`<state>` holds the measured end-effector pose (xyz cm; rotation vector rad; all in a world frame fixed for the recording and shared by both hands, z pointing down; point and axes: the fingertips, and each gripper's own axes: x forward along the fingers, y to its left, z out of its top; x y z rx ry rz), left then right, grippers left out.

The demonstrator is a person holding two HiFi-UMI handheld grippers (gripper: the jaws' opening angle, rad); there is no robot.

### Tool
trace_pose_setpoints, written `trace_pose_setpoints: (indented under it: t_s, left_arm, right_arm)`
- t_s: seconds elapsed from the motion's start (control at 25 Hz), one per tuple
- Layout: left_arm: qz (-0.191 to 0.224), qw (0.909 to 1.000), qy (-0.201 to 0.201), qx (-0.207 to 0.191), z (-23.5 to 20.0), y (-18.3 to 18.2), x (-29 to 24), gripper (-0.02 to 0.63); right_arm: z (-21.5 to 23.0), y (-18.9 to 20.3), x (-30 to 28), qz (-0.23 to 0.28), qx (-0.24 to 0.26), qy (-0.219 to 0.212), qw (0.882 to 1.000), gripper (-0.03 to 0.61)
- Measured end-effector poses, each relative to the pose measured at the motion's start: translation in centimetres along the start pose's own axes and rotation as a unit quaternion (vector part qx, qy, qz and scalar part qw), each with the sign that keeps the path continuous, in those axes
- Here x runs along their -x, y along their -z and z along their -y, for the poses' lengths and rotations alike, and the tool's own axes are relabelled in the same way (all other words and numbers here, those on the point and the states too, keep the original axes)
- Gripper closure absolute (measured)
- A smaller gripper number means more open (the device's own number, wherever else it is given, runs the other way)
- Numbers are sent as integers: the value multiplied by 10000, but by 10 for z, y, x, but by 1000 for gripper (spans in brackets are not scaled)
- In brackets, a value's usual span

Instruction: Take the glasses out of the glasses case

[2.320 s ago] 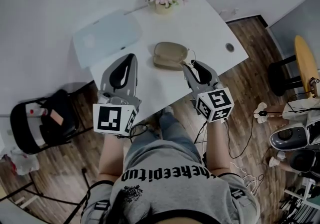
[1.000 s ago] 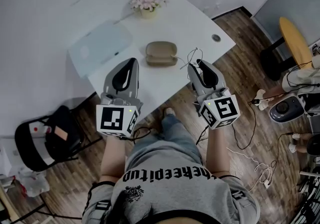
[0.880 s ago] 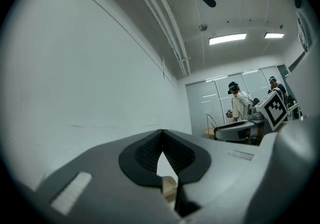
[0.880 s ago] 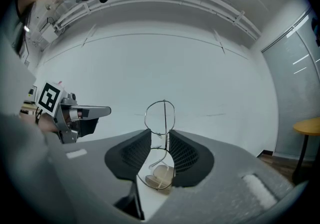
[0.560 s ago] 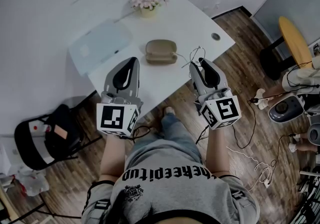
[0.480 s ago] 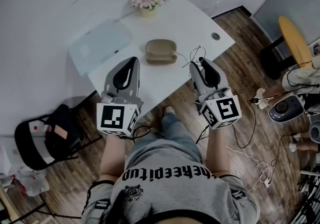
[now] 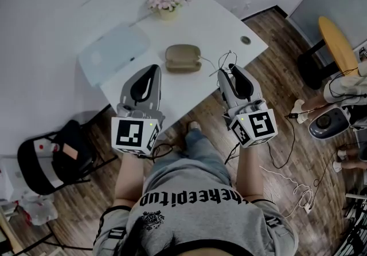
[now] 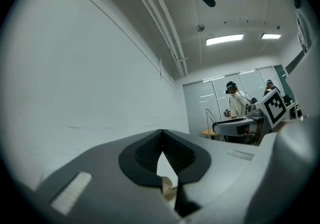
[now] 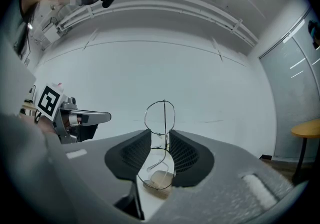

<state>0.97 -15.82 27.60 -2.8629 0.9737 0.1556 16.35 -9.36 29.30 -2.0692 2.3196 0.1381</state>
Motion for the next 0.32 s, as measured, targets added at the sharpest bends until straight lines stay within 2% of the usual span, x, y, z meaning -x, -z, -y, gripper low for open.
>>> trace_pose_setpoints:
  t_s: [0.32]
  left_arm:
    - [-47,10000,-39,23,-5,1,-3,594]
  right_arm:
    - [1,-4,-5,155,3,19,9999,465]
